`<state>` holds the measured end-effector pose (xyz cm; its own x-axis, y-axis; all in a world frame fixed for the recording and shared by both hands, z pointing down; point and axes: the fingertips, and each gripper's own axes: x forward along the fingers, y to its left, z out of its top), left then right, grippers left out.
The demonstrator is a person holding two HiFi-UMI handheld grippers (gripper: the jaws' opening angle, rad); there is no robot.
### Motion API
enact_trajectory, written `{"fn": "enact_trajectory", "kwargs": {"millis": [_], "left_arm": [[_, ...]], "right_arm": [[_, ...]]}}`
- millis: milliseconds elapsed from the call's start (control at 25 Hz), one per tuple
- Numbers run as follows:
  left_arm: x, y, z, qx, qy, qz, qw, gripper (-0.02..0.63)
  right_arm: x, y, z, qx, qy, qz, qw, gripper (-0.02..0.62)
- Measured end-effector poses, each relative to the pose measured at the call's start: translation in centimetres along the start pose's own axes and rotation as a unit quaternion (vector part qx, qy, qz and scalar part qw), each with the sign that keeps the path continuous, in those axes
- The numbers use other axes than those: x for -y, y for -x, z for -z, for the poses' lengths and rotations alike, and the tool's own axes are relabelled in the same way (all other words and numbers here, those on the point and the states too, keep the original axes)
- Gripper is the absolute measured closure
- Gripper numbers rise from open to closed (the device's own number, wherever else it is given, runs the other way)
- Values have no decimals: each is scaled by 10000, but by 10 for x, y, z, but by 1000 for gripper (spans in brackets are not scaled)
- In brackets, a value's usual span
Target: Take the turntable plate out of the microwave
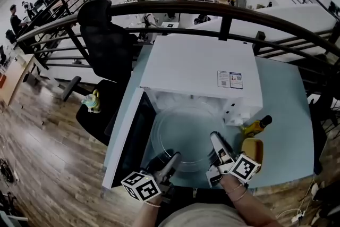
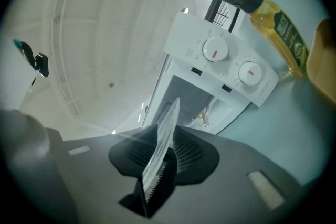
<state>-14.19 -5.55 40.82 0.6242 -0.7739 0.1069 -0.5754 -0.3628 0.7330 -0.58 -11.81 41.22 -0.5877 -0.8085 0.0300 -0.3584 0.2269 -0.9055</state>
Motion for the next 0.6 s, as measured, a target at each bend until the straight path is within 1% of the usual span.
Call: {"fn": "enact_trajectory", "kwargs": {"millis": [160, 360, 440, 600], "left_arm": [[10, 10, -5, 130, -61, 68, 9999, 445], [23, 15, -19, 232, -283, 74, 9993, 445], [28, 19, -24, 278, -353, 58, 9990, 445], [33, 23, -33, 423, -409, 114, 9982, 445]], "right_arm": [[-15, 4, 0, -39, 211, -127, 9997, 474], [-35, 2, -5, 8, 382, -400, 9985, 472], [-37, 3, -6, -20, 481, -431, 9979, 472], [-52, 0, -9, 3, 633, -633, 9960, 472]]}}
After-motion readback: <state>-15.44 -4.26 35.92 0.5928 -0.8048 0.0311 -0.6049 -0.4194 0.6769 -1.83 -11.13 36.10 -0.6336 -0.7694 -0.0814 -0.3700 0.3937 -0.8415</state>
